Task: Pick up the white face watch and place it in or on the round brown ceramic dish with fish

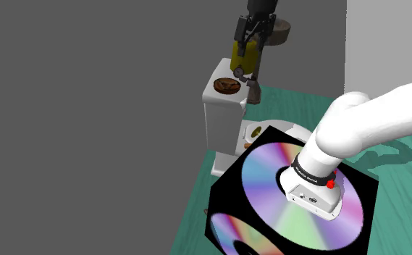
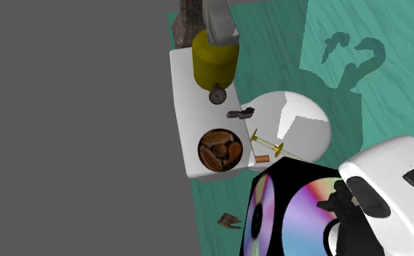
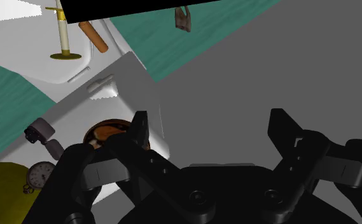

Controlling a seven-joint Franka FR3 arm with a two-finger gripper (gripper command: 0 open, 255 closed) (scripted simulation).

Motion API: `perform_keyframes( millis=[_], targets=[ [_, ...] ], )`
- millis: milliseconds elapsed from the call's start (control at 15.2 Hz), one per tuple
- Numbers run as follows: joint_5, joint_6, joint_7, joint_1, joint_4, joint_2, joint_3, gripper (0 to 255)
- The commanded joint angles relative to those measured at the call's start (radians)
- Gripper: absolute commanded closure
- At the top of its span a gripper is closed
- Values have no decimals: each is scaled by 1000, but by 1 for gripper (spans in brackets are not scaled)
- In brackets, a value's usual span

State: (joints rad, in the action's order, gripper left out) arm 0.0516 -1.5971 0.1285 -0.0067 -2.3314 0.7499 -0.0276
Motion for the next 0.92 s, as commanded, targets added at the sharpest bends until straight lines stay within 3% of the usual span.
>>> perform_keyframes(
  millis=[0,858],
  targets=[
    [0,0,0,0,0,0,0,0],
    [-122,-398,-27,-115,-67,-263,95,0]
  ],
)
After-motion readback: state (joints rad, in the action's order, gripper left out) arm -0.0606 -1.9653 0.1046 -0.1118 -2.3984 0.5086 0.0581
